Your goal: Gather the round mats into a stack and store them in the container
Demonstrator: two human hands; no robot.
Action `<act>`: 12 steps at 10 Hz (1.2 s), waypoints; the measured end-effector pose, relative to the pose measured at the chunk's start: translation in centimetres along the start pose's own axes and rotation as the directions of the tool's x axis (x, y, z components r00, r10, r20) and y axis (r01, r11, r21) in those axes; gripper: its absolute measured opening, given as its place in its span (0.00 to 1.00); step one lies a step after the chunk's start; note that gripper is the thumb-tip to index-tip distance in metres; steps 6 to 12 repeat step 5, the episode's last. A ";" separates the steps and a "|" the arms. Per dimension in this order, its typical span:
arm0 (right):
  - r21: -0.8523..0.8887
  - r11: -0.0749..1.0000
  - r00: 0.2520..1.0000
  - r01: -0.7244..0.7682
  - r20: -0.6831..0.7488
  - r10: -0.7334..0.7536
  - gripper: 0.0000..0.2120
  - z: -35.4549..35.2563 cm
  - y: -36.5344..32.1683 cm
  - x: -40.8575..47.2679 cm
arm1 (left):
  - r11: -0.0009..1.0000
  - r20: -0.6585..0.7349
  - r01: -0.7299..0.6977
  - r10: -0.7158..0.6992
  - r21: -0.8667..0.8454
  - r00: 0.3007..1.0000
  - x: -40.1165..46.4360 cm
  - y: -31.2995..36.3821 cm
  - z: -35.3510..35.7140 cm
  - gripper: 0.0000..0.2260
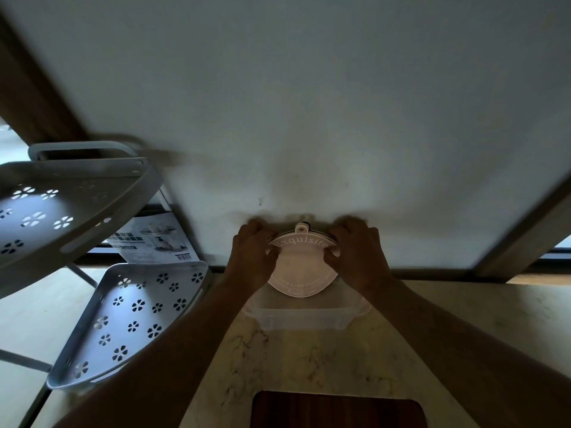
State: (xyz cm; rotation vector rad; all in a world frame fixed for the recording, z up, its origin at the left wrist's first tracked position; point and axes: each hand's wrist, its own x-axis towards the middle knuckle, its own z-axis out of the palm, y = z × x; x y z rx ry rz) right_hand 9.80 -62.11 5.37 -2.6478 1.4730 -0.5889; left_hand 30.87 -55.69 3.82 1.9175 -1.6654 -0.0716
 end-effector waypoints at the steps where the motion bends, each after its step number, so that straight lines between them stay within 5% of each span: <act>1: 0.001 1.000 1.000 -0.031 0.001 0.031 0.15 -0.1 -0.2 0.0 | 1.000 0.009 -0.011 0.011 0.017 1.000 0.0 0.1 -0.3 0.07; 5: -0.049 0.998 0.985 -0.039 0.164 0.047 0.24 -4.0 -2.3 -1.6 | 0.992 0.085 0.007 -0.018 0.125 0.996 -2.0 1.0 -3.8 0.16; 12: -0.049 0.998 0.985 -0.039 0.164 0.047 0.24 -4.0 -2.3 -1.6 | 0.992 0.085 0.007 -0.018 0.125 0.996 -2.0 1.0 -3.8 0.16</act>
